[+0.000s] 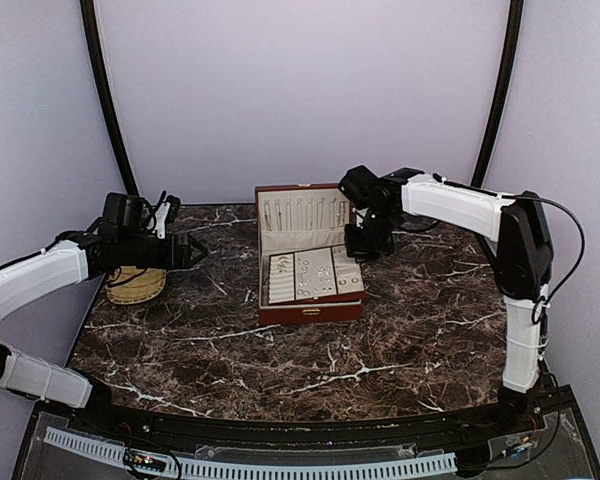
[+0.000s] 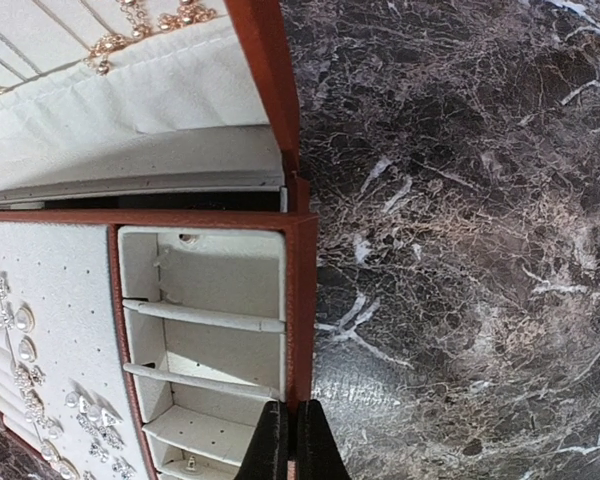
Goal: Organize the mixed jewelry
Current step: Place the compartment layer in the jewelry box.
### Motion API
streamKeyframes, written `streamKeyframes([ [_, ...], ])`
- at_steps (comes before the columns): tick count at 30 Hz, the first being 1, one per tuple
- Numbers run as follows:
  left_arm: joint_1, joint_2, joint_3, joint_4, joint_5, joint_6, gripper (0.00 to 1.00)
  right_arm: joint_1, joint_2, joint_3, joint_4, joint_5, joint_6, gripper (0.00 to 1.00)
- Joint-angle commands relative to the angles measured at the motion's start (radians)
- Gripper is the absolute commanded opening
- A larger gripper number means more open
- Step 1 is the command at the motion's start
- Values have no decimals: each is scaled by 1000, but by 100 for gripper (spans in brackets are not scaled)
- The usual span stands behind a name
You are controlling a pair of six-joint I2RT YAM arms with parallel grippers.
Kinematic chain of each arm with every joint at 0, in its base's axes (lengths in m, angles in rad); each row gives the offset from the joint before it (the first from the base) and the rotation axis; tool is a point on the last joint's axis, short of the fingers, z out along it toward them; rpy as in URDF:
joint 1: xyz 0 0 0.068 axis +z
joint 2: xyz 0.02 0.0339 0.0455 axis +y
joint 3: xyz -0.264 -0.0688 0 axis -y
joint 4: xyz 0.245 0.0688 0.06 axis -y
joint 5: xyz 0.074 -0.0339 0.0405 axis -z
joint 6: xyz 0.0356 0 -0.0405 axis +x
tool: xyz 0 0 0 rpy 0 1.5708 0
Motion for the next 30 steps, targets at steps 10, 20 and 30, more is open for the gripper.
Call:
streamKeyframes([
  [10, 5, -19, 12, -15, 21, 7, 79, 42, 70, 63, 77, -46, 37, 0],
  [20, 5, -21, 12, -16, 23, 7, 78, 48, 77, 26, 129, -68, 55, 0],
  [30, 5, -19, 11, -17, 23, 7, 79, 49, 10, -24, 141, 17, 71, 26],
])
